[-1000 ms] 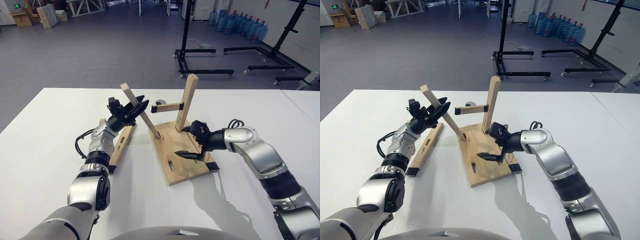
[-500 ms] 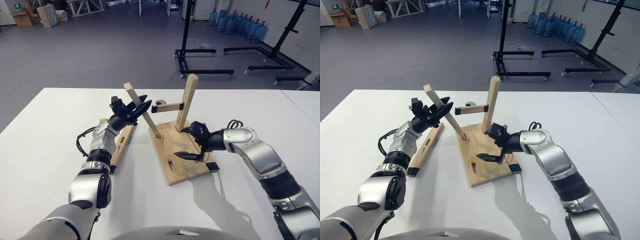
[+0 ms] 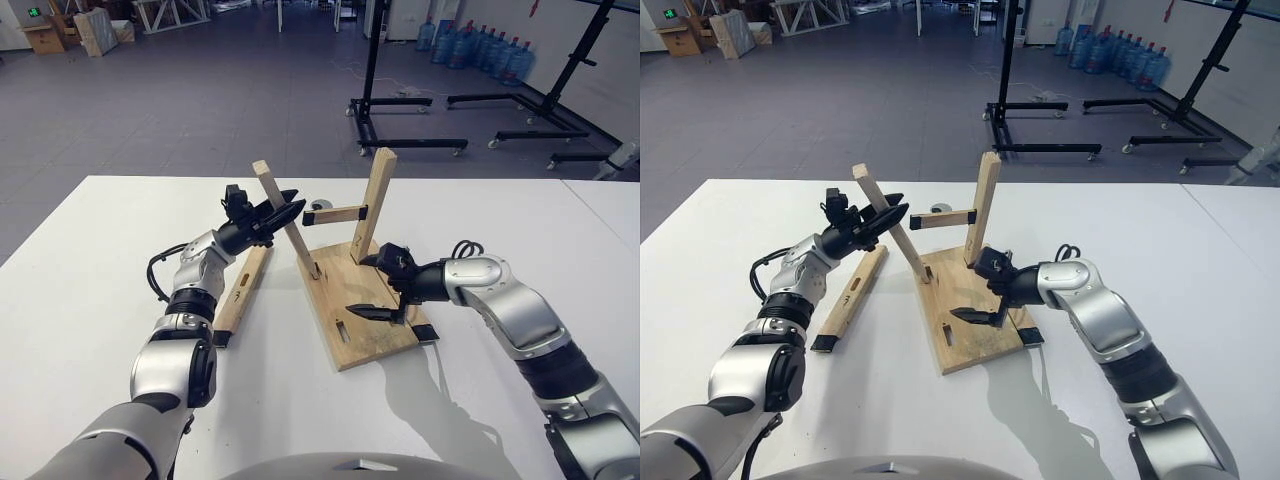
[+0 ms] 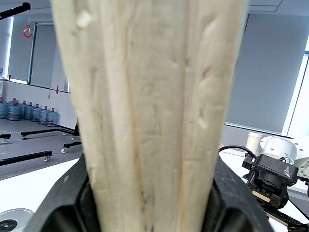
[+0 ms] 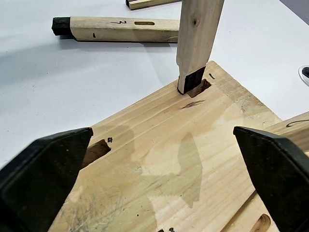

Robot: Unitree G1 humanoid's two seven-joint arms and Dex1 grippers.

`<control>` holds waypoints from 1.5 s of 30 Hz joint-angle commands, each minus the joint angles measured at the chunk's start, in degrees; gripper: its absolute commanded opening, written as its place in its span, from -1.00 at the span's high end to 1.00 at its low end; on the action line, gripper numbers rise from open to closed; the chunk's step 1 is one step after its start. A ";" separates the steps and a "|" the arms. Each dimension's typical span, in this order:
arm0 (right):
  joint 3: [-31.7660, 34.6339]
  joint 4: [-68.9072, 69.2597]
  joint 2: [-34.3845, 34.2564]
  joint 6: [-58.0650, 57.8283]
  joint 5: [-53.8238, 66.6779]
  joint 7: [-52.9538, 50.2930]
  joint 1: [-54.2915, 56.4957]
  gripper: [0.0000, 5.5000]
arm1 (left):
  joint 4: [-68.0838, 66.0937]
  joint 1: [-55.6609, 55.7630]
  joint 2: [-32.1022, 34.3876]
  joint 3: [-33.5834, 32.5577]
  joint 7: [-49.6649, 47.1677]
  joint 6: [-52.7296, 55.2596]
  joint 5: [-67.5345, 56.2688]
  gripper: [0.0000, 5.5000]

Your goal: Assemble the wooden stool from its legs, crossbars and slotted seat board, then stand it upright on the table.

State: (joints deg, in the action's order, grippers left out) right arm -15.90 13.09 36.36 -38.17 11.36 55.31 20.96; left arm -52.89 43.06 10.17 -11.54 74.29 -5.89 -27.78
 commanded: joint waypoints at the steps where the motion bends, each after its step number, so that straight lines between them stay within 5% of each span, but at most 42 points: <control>1: -0.23 1.24 0.02 -0.41 0.35 -0.30 0.71 -0.96 | -1.38 0.82 -0.32 0.12 -0.77 -2.22 1.65 0.27; 45: -1.44 1.62 -1.02 -0.87 0.37 -0.77 0.84 -0.96 | -0.87 -0.86 -0.18 1.49 0.71 -2.28 3.67 0.27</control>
State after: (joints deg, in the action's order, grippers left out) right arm -17.35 14.11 35.43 -38.58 11.35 54.81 20.96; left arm -54.03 43.38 9.84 -11.15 74.48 -7.93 -25.96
